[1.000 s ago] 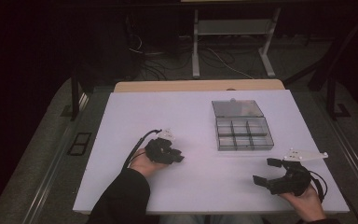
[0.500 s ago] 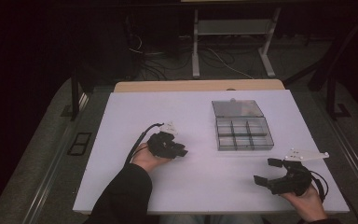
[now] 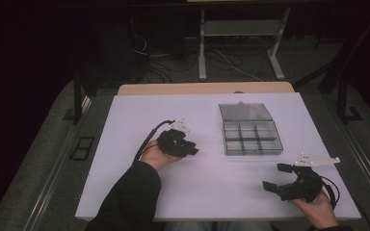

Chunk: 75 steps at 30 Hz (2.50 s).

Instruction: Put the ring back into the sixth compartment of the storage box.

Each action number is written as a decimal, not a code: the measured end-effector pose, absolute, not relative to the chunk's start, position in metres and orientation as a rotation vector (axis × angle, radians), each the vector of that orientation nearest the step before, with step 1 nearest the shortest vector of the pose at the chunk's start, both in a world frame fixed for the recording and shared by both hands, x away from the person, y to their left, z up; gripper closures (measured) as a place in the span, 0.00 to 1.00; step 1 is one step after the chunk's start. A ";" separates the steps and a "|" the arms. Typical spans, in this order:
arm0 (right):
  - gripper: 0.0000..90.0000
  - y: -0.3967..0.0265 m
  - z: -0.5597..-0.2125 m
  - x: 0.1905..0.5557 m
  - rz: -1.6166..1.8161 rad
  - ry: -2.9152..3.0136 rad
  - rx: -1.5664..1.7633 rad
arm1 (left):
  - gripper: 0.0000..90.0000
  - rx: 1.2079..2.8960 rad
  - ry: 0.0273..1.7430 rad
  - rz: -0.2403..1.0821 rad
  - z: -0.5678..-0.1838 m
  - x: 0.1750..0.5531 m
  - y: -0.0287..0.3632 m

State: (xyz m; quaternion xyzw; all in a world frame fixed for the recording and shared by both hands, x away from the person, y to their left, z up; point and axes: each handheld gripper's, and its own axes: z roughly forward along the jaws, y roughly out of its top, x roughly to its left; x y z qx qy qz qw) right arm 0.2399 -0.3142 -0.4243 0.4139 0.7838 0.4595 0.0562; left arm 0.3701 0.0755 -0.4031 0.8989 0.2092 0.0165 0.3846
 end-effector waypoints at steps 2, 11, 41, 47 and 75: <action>0.01 -0.314 -0.424 0.240 1.393 2.377 1.262 | 0.78 2.292 0.530 0.042 -0.403 0.372 0.074; 0.01 -0.314 -0.424 0.240 1.392 2.377 1.264 | 0.78 2.294 0.518 0.037 -0.398 0.378 0.065; 0.01 -0.314 -0.425 0.241 1.390 2.380 1.251 | 0.78 2.279 0.429 0.063 -0.366 0.400 0.021; 0.01 -0.314 -0.425 0.242 1.388 2.379 1.250 | 0.78 2.267 0.412 0.062 -0.361 0.408 0.007; 0.01 -0.316 -0.424 0.243 1.397 2.368 1.254 | 0.78 2.283 0.406 0.043 -0.364 0.440 -0.049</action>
